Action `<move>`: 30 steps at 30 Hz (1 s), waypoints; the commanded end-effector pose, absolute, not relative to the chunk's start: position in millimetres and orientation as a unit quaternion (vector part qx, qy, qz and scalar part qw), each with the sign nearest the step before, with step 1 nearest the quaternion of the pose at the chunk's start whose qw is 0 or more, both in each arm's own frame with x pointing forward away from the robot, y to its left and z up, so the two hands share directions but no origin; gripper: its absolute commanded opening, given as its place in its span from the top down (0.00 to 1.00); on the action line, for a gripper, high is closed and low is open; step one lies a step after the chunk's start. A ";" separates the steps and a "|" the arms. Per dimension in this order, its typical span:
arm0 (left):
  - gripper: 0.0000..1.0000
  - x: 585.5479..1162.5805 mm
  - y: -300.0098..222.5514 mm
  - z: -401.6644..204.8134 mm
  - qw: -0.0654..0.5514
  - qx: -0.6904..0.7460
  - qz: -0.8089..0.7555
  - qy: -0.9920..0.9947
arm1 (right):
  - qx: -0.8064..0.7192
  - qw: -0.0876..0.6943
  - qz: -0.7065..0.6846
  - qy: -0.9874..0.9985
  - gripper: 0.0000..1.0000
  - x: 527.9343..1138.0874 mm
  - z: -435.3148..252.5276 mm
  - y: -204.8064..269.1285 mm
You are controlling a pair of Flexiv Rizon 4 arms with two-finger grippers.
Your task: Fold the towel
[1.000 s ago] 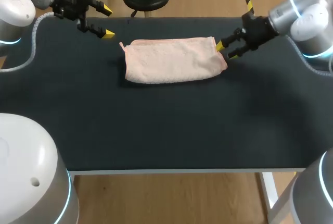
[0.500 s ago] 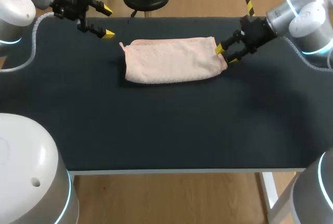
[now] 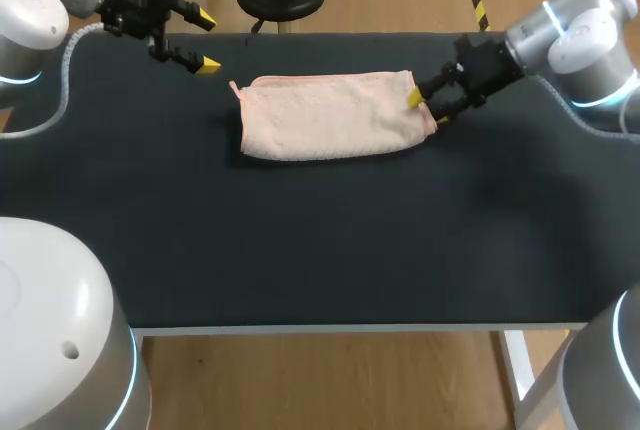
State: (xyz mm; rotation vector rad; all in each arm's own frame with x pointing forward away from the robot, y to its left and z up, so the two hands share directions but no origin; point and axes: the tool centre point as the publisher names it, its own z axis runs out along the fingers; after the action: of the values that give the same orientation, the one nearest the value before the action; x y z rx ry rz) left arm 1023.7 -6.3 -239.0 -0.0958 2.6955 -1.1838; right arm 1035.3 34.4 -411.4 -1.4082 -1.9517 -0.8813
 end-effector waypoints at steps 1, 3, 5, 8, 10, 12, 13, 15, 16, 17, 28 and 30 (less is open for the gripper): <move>0.00 1023.3 -6.1 -240.4 0.099 -0.032 -0.401 0.910 | -0.519 0.295 -0.331 -0.731 0.00 1042.5 -419.2 38.2; 0.00 1023.3 -6.1 -240.4 0.099 -0.032 -0.401 0.910 | -0.517 0.297 -0.332 -0.731 0.00 1043.1 -419.2 41.3; 0.00 1023.3 -6.1 -240.4 0.099 -0.032 -0.401 0.910 | -0.514 0.300 -0.333 -0.731 0.00 1043.2 -420.1 44.9; 0.00 1023.3 -6.1 -240.4 0.099 -0.032 -0.401 0.910 | -0.510 0.306 -0.334 -0.732 0.00 1043.2 -422.6 51.3; 0.00 1023.3 -6.1 -240.4 0.099 -0.032 -0.401 0.910 | -0.507 0.312 -0.334 -0.731 0.00 1043.3 -423.9 55.2; 0.00 1023.3 -6.1 -240.4 0.099 -0.032 -0.401 0.910 | -0.504 0.315 -0.334 -0.732 0.00 1043.2 -424.9 59.1; 0.00 1023.3 -6.1 -240.4 0.099 -0.032 -0.401 0.910 | -0.503 0.316 -0.334 -0.732 0.00 1043.2 -425.4 60.7; 0.00 1023.3 -6.1 -240.4 0.099 -0.032 -0.401 0.910 | -0.499 0.320 -0.336 -0.732 0.00 1042.9 -425.7 65.1; 0.00 1023.3 -6.1 -240.4 0.099 -0.032 -0.401 0.910 | -0.497 0.321 -0.337 -0.732 0.00 1042.7 -425.6 67.6; 0.00 1023.3 -6.1 -240.4 0.099 -0.032 -0.401 0.910 | -0.495 0.323 -0.338 -0.732 0.00 1042.4 -425.3 69.8; 0.00 1023.3 -6.1 -240.4 0.099 -0.032 -0.401 0.910 | -0.491 0.326 -0.335 -0.735 0.66 1038.7 -428.1 76.6; 0.00 1023.3 -6.1 -240.4 0.099 -0.032 -0.401 0.910 | -0.497 0.314 -0.324 -0.742 1.00 1037.8 -428.1 75.2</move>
State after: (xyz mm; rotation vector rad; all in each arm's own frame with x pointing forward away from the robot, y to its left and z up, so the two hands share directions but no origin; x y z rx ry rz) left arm 1023.7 -6.4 -239.1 -0.0958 2.6955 -1.1836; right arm 1035.6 71.6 -420.1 -1.3037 -1.9408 -0.8755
